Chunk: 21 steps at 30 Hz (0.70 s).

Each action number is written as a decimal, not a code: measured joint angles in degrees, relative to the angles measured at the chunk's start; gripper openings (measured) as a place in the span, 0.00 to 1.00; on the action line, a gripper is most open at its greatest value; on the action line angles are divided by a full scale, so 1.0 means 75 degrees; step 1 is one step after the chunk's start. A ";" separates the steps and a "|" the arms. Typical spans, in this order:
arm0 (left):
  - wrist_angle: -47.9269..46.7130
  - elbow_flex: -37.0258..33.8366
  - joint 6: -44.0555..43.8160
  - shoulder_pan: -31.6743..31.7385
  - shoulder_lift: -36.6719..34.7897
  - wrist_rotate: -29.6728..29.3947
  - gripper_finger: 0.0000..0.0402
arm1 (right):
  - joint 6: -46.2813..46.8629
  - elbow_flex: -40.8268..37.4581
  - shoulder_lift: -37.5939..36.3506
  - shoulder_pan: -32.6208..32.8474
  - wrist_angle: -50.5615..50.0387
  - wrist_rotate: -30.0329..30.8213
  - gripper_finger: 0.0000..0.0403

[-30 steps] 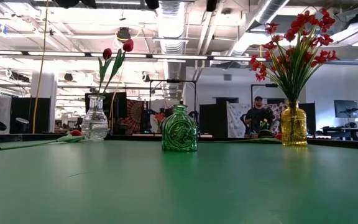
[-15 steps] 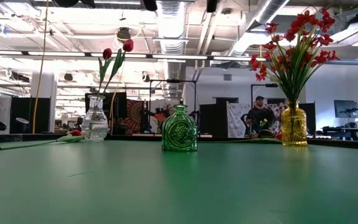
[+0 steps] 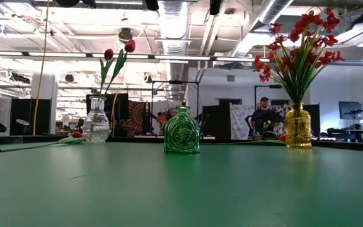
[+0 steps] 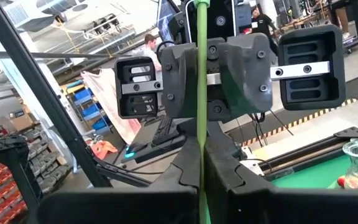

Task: Sort flowers into vase by color
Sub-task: Put the red tulip into the transparent vase

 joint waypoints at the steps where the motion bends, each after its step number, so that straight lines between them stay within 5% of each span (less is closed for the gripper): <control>1: 0.0000 0.0000 -0.0003 0.0000 0.0000 0.0000 0.10 | 0.0000 0.0000 0.0000 0.0000 0.0003 0.0000 0.07; 5: 0.0009 0.0003 -0.0023 -0.0006 -0.0003 0.0003 0.01 | 0.0000 0.0000 0.0000 0.0000 0.0027 0.0009 0.07; 21: -0.0044 0.0003 -0.0319 -0.0003 -0.0003 0.0274 0.00 | -0.0143 0.0000 0.0000 -0.0009 0.0016 -0.0034 0.29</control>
